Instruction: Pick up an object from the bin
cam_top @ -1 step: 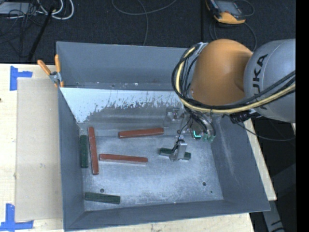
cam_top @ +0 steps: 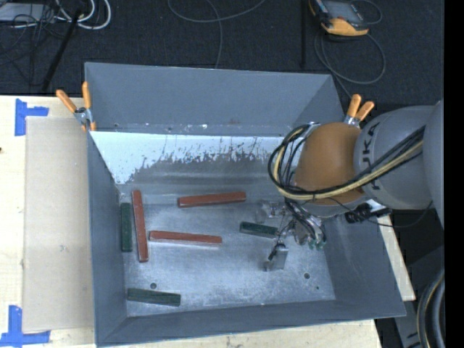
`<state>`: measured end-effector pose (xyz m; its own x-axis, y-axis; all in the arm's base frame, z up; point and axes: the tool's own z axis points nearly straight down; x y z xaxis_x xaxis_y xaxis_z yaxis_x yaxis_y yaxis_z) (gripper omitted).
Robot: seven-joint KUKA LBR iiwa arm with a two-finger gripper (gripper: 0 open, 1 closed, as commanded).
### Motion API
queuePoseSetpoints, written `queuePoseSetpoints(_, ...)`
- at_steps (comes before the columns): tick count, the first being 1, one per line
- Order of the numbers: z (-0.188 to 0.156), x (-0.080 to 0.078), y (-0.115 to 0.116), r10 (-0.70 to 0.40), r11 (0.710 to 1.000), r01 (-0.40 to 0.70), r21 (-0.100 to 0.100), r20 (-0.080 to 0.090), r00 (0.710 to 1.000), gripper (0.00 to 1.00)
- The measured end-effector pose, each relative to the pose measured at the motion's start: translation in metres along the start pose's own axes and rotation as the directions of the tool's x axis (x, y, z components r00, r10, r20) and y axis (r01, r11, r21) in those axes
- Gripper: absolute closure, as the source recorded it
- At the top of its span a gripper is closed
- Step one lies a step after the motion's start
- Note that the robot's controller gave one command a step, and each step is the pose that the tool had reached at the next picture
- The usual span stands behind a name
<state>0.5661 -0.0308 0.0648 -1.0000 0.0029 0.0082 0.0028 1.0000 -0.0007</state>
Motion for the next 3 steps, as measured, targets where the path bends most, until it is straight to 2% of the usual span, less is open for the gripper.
queuePoseSetpoints(1,-0.036,-0.012,0.003,0.071,0.997,-0.071,-0.002,0.012,0.997,0.00)
queuePoseSetpoints(2,-0.035,-0.009,-0.016,0.187,0.982,-0.187,-0.002,0.008,0.982,0.00)
queuePoseSetpoints(3,-0.004,-0.005,-0.012,0.314,0.949,-0.314,-0.003,0.003,0.949,0.00)
